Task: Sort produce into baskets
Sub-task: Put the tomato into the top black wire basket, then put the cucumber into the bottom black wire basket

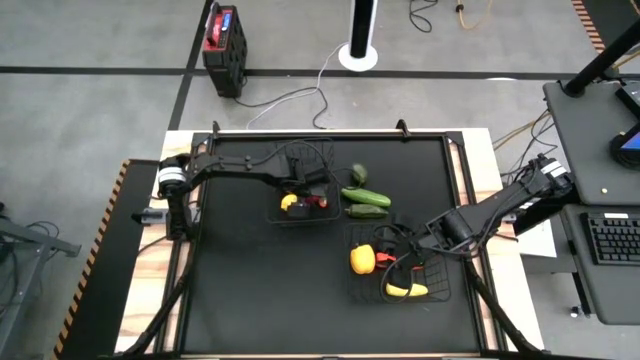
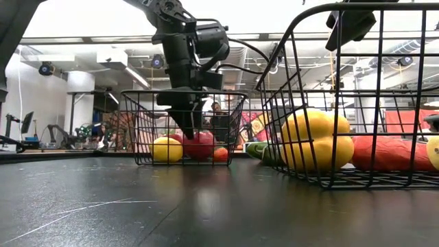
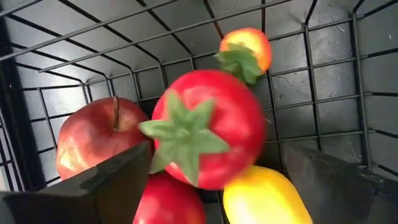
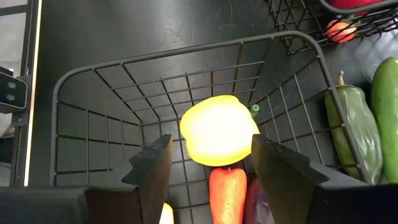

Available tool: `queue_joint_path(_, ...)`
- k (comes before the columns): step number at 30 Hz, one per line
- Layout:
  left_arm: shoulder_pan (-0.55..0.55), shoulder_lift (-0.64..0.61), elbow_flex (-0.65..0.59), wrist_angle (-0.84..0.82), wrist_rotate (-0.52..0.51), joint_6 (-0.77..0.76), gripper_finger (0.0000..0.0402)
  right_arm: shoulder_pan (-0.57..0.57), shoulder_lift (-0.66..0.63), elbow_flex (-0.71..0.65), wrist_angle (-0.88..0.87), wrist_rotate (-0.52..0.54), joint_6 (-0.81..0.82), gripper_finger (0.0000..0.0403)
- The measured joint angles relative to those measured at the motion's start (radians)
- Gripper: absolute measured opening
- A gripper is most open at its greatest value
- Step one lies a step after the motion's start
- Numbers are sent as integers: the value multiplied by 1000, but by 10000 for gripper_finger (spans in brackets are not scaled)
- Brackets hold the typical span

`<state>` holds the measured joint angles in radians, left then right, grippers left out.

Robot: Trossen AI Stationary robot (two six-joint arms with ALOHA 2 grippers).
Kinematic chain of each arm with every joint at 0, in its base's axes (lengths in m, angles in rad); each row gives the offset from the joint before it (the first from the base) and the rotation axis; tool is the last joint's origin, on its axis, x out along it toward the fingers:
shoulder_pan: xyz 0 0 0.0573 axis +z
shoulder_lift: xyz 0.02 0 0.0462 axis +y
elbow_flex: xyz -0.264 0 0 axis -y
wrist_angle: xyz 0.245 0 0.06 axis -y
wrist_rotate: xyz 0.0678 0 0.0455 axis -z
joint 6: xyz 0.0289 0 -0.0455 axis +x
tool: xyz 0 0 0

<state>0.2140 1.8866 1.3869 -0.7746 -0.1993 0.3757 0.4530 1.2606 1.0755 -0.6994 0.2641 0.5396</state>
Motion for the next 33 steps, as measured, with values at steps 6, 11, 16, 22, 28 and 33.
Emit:
queue_joint_path(6,-2,-3,17,-22,0,7,362,0,0,0,0,3,10,212)
queue_joint_path(11,-6,-9,117,-160,0,-18,363,-2,0,0,0,27,10,212)
queue_joint_path(16,-18,-61,192,-218,0,-43,363,-13,-14,-1,1,67,44,212)
queue_joint_path(22,-56,-215,190,-182,0,-72,363,-49,-41,-1,-1,80,85,212)
queue_joint_path(28,-146,-373,123,-114,-37,-231,362,-133,-47,-1,3,78,74,212)
queue_joint_path(33,-240,-470,25,-115,-190,-403,362,-243,-47,7,-4,78,36,212)
